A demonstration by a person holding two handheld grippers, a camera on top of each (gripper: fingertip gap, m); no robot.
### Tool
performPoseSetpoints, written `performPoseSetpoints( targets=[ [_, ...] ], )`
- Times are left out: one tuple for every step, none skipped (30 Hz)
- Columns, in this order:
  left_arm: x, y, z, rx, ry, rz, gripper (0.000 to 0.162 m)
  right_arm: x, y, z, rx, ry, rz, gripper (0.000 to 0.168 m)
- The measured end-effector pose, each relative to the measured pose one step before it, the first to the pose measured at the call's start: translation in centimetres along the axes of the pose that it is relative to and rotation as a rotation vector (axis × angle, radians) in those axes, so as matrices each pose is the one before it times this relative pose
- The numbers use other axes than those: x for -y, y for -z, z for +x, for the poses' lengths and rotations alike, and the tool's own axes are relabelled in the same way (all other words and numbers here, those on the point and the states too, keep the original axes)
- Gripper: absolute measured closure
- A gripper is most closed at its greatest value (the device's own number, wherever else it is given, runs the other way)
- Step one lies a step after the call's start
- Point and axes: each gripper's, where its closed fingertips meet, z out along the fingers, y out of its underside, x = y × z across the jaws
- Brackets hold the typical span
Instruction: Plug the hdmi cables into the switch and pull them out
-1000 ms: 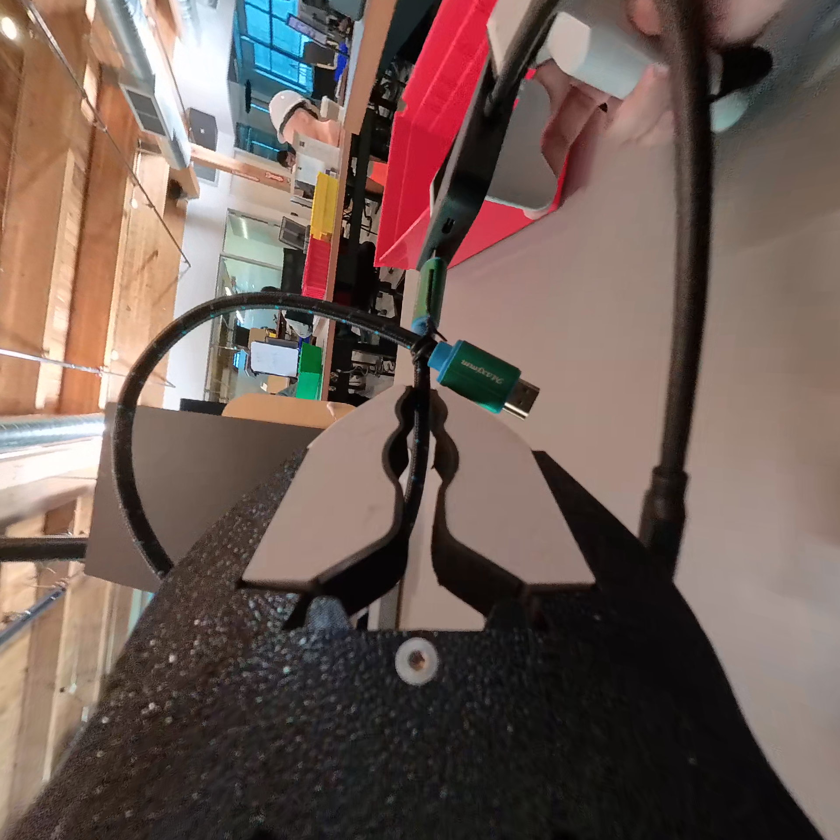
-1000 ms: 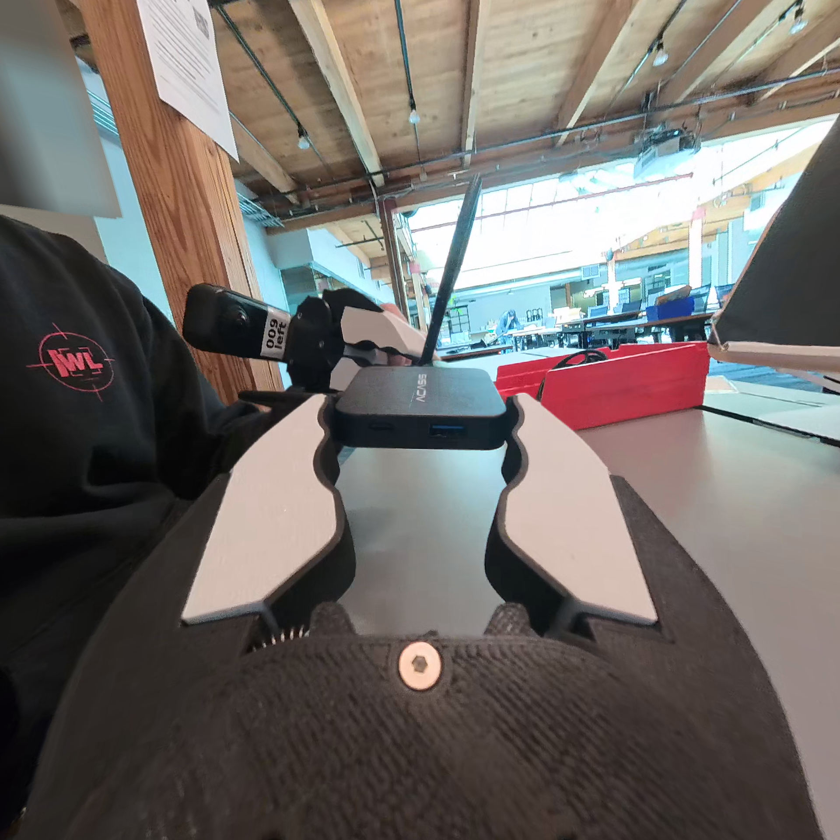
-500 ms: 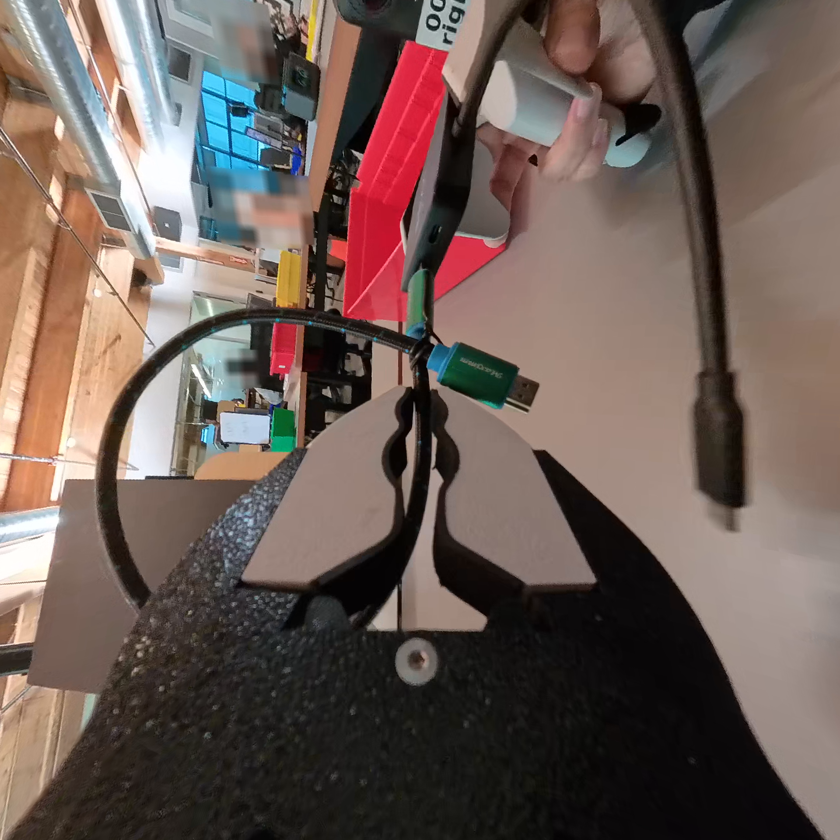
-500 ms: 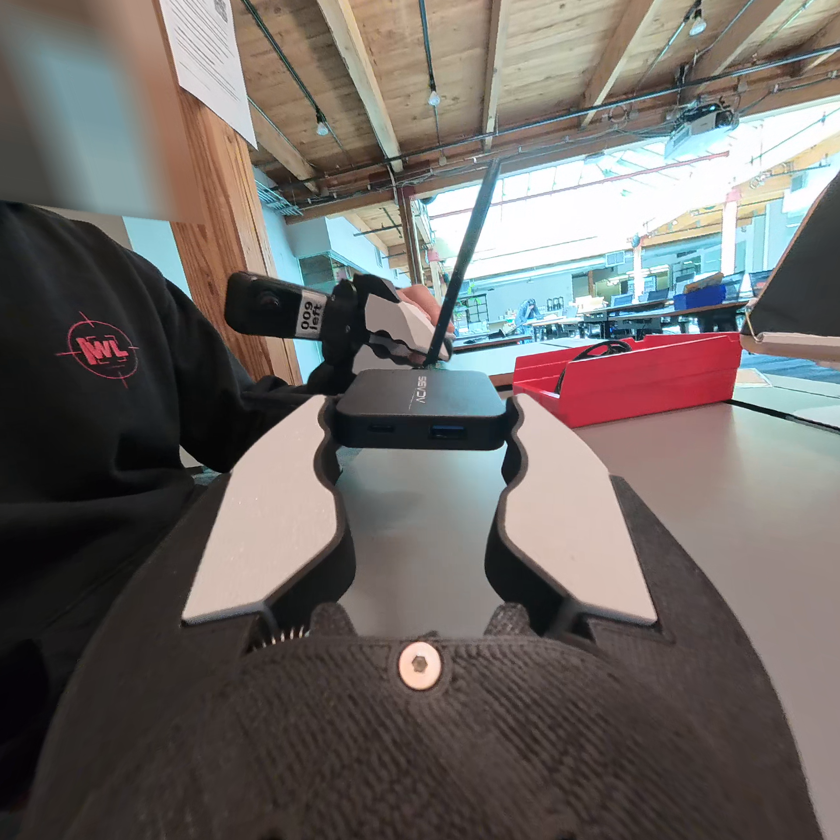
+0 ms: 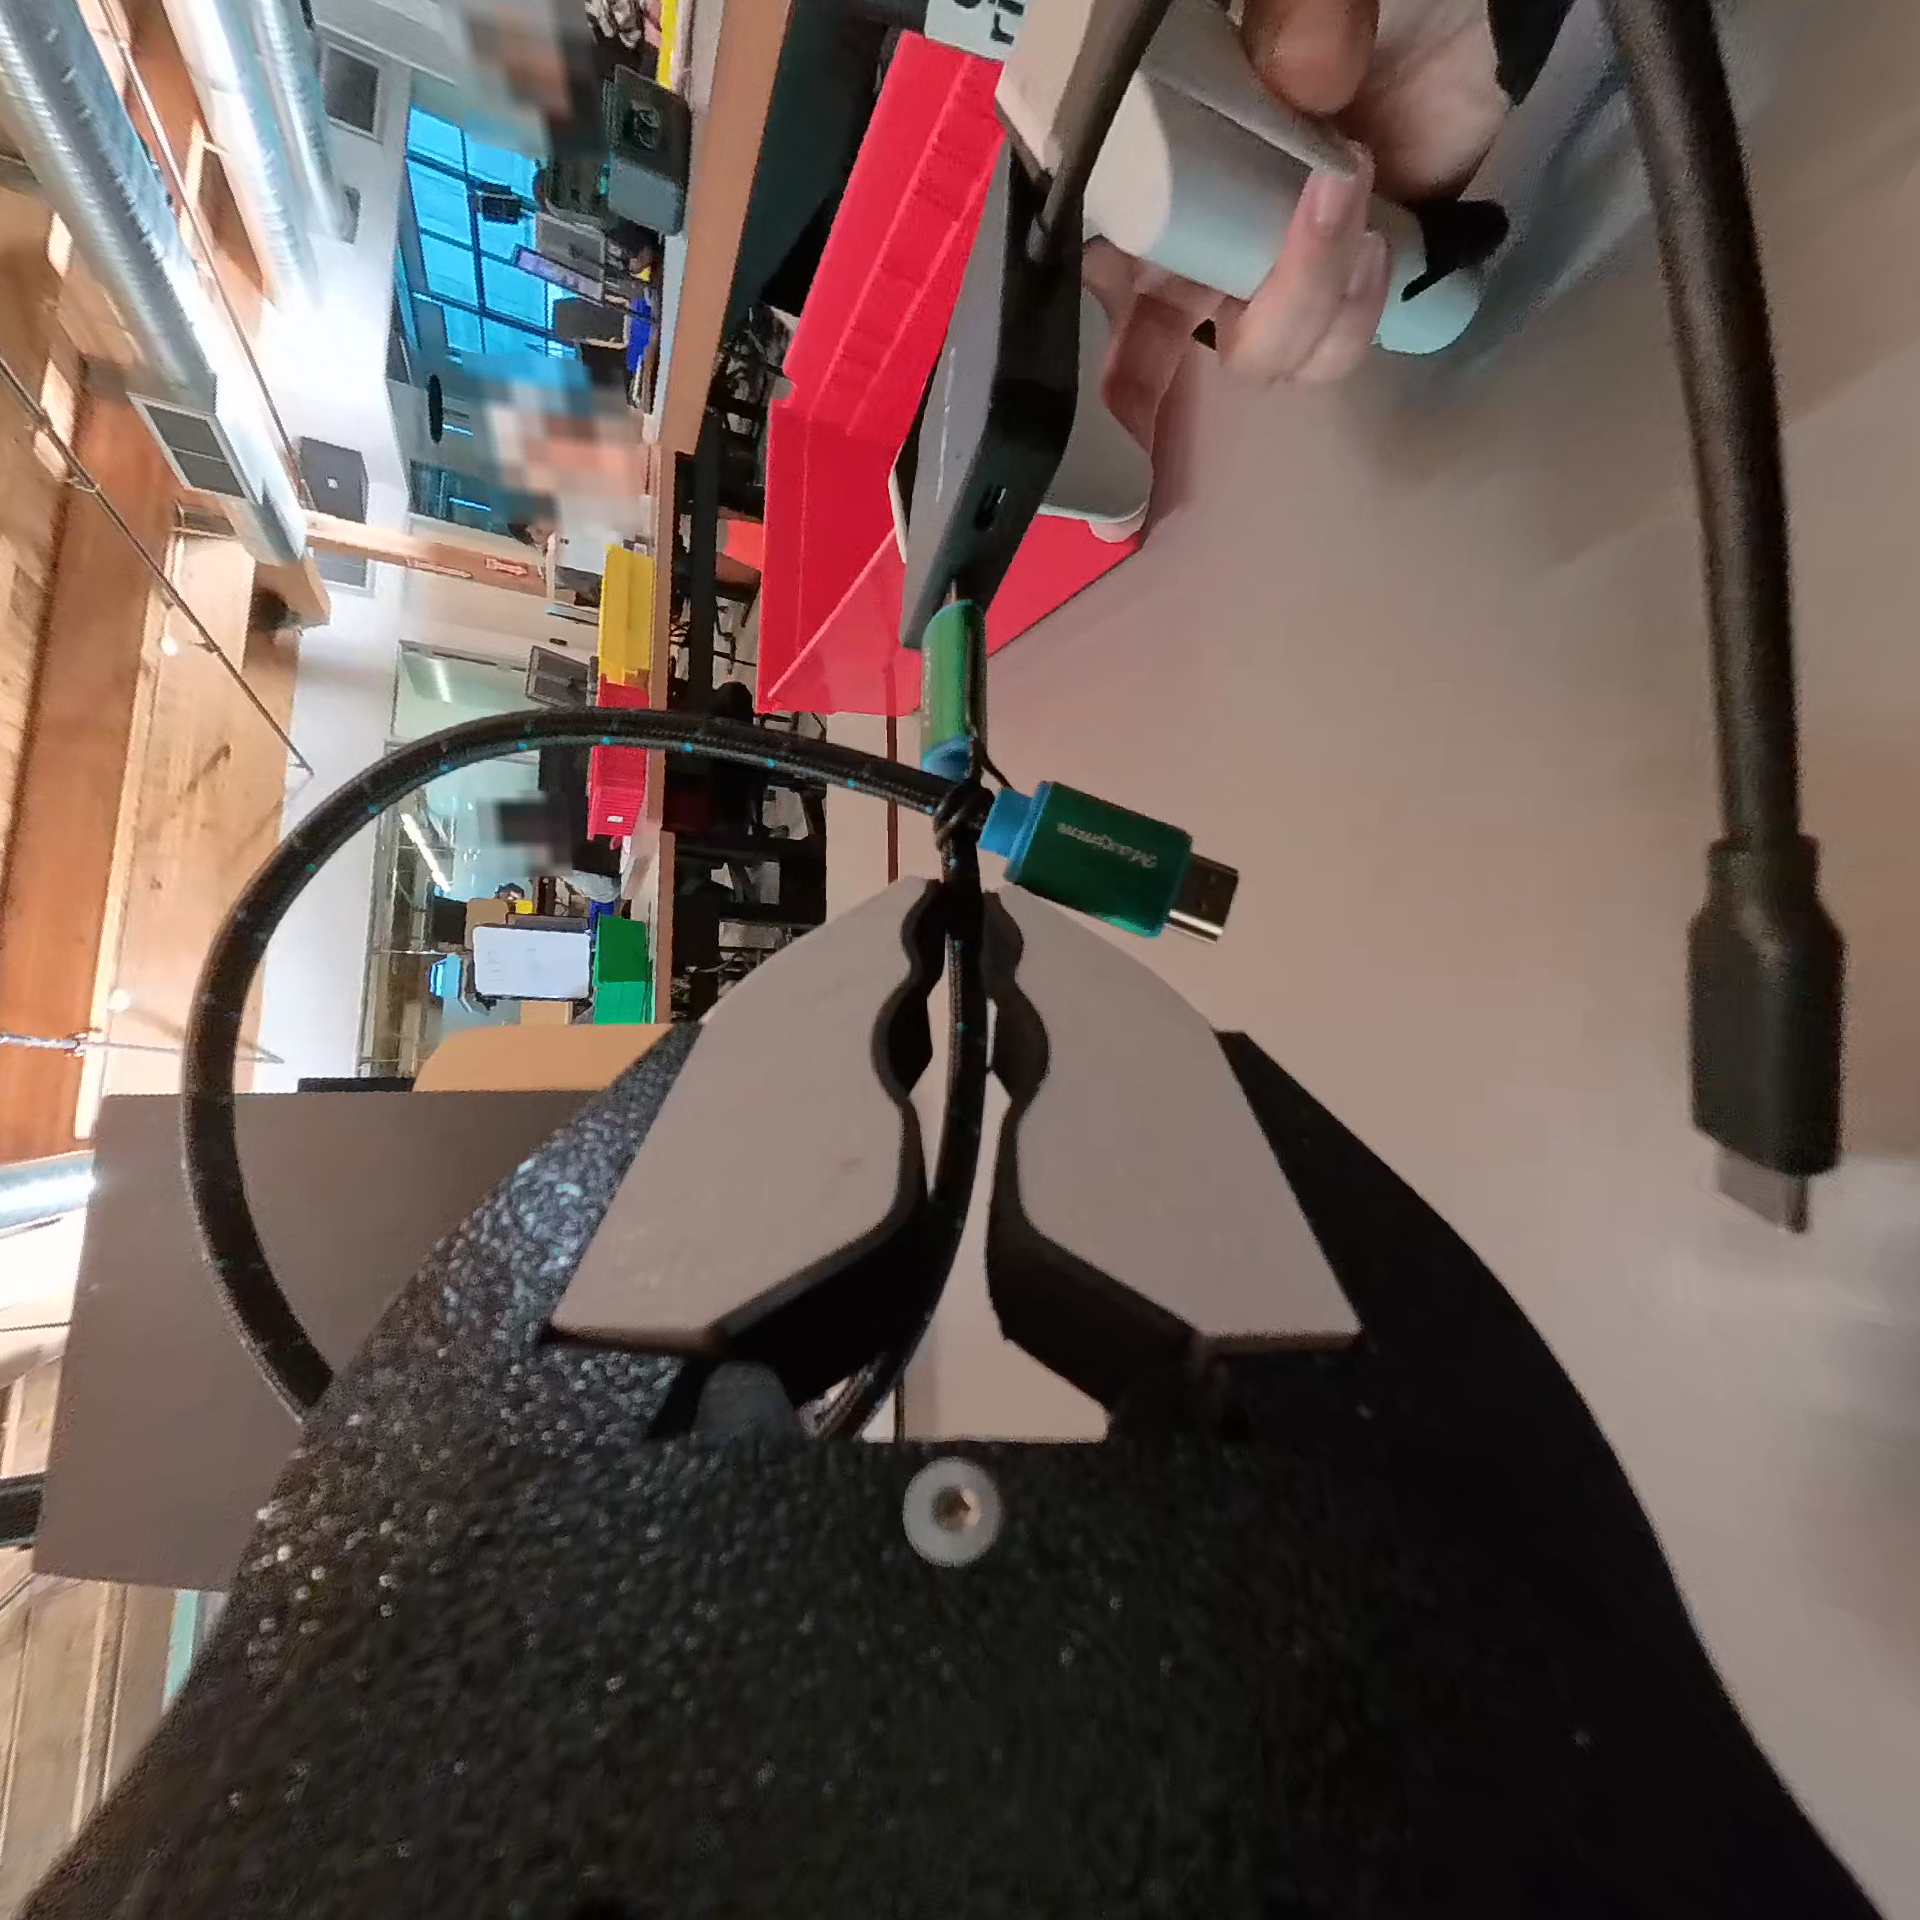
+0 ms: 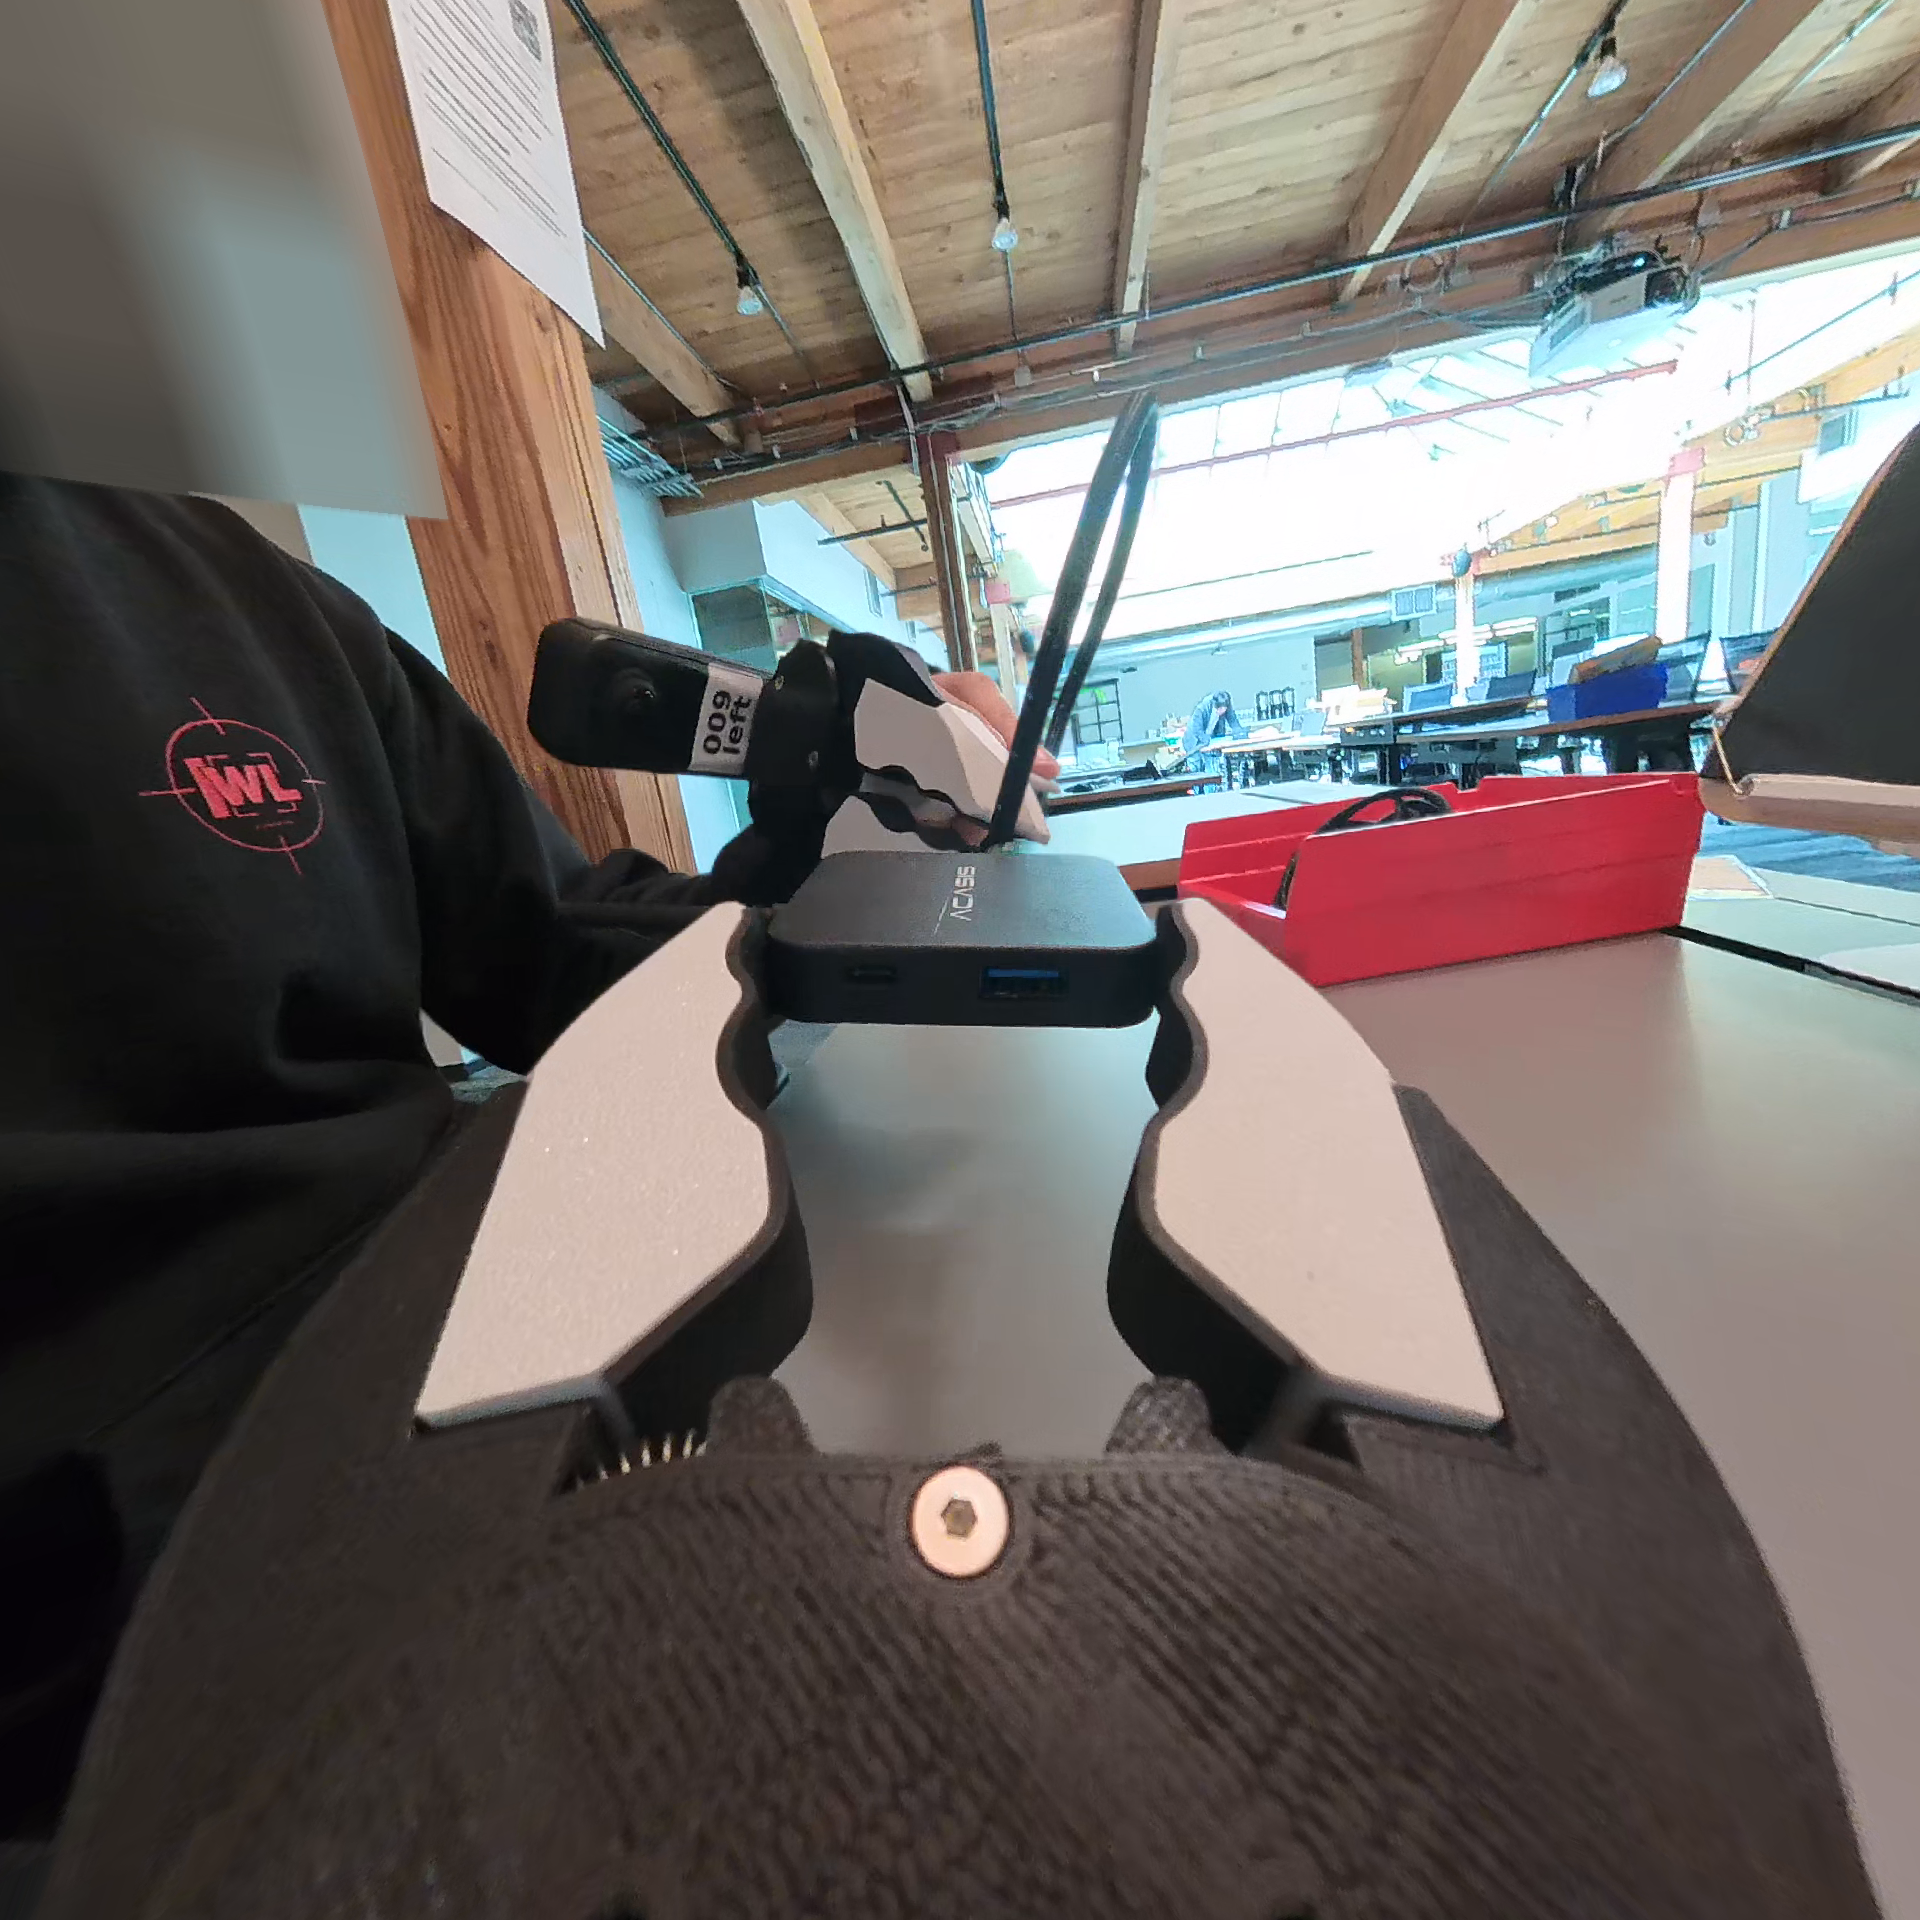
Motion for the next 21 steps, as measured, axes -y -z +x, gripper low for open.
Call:
performPoseSetpoints(
  targets=[
    [0.020,0.100,-0.114,-0.0003,-0.0104,-0.0013,0.156,-0.048,-0.059,-0.013,0.0018,-0.0023,-0.0019,0.096],
    [-0.031,0.062,-0.069,0.0021,-0.0149,-0.0053,0.156,-0.179,-0.051,0.042,-0.0014,-0.0017,-0.0085,0.096],
    [-0.033,0.030,0.025,-0.0047,-0.0108,-0.0067,0.156,-0.113,-0.037,0.044,-0.0024,0.0000,-0.0051,0.096],
    [0.020,0.037,-0.017,-0.0014,-0.0081,-0.0044,0.156,-0.107,-0.019,0.041,-0.0026,-0.0007,-0.0072,0.096],
    [0.076,0.044,-0.014,-0.0035,-0.0103,0.0009,0.157,-0.143,0.026,0.009,0.0009,-0.0006,-0.0087,0.096],
    [0.091,0.056,-0.003,-0.0064,-0.0043,0.0031,0.157,-0.141,0.029,0.022,0.0000,-0.0049,-0.0084,0.096],
    [0.064,0.054,-0.121,0.0016,-0.0037,0.0021,0.157,-0.052,-0.016,-0.026,0.0013,-0.0026,-0.0032,0.096],
    [0.036,0.063,-0.081,-0.0021,-0.0089,0.0023,0.157,-0.116,-0.016,-0.024,0.0031,-0.0059,-0.0072,0.096],
    [-0.036,0.051,0.024,-0.0119,-0.0138,-0.0051,0.157,-0.178,-0.046,0.002,-0.0007,0.0039,-0.0109,0.096],
    [-0.080,0.018,0.115,-0.0162,-0.0268,-0.0126,0.157,-0.148,-0.042,0.010,-0.0027,0.0014,-0.0106,0.096],
    [-0.040,-0.010,0.191,-0.0171,-0.0305,-0.0123,0.157,0.032,-0.009,-0.015,-0.0023,0.0072,-0.0002,0.096],
    [0.008,0.012,0.280,-0.0223,-0.0259,-0.0055,0.156,0.060,-0.010,-0.052,0.0036,-0.0021,0.0005,0.096],
    [0.055,0.059,0.188,-0.0155,-0.0108,0.0038,0.156,-0.050,-0.024,-0.067,0.0049,-0.0022,-0.0037,0.096],
    [0.026,0.090,0.019,-0.0050,0.0003,0.0090,0.156,-0.281,-0.018,-0.032,0.0050,-0.0083,-0.0179,0.096],
    [-0.066,0.167,-0.334,0.0157,0.0056,0.0081,0.157,-0.590,-0.128,0.100,-0.0064,0.0035,-0.0378,0.096],
    [0.153,0.263,-0.380,0.0096,0.0158,0.0244,0.157,-0.497,-0.261,0.146,-0.0099,0.0020,-0.0355,0.096],
    [0.231,0.283,-0.394,0.0068,0.0228,0.0231,0.157,-0.080,-0.174,-0.113,0.0068,0.0061,-0.0052,0.096],
    [0.104,0.122,-0.201,0.0044,0.0032,0.0056,0.157,0.328,-0.025,-0.068,0.0062,-0.0012,0.0285,0.096],
    [-0.120,-0.071,0.038,0.0012,-0.0129,-0.0148,0.157,0.296,0.043,0.081,-0.0069,0.0025,0.0205,0.096],
    [-0.246,-0.192,0.287,-0.0095,-0.0121,-0.0207,0.157,-0.358,0.015,0.169,-0.0112,-0.0007,-0.0277,0.096],
    [-0.258,-0.178,0.419,-0.0176,-0.0050,-0.0136,0.157,-0.153,0.001,0.136,-0.0085,-0.0033,-0.0104,0.096]
  ],
)
